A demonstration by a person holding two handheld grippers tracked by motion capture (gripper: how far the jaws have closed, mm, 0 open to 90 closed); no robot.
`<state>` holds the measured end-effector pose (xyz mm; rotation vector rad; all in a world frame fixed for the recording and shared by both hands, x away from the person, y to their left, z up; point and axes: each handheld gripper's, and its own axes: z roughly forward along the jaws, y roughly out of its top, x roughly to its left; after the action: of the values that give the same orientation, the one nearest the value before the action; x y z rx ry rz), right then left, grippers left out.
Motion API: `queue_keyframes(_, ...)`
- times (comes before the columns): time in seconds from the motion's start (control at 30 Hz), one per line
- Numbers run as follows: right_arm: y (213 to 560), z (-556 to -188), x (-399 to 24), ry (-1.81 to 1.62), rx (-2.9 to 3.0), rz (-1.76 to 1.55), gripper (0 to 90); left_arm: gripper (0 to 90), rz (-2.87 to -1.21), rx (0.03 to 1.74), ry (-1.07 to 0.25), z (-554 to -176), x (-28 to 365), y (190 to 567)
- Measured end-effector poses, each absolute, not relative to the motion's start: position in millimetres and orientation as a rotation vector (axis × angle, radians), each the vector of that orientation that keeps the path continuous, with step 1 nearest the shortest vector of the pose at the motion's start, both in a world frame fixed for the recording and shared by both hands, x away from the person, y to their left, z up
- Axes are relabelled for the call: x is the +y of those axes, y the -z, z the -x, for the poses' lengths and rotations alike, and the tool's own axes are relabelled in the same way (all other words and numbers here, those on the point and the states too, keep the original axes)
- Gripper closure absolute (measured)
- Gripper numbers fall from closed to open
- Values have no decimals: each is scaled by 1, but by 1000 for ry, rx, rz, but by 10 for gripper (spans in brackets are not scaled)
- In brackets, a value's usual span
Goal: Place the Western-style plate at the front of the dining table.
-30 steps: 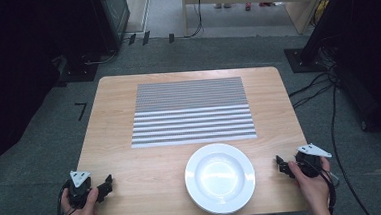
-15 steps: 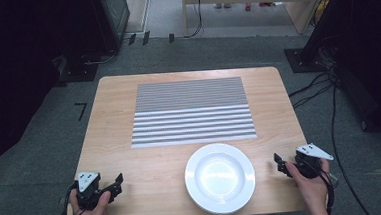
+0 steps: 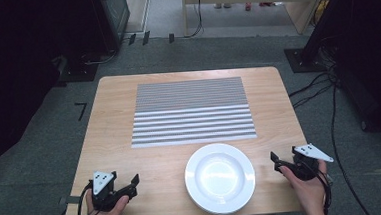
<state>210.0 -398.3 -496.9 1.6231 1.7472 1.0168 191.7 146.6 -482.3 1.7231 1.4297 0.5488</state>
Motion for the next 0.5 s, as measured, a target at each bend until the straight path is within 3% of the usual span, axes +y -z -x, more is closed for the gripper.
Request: queue_keyframes(0.5, 478, -211, -385, -1063, 1701, -1615, 160, 181, -1752, 1366, -538, -201, 120, 470)
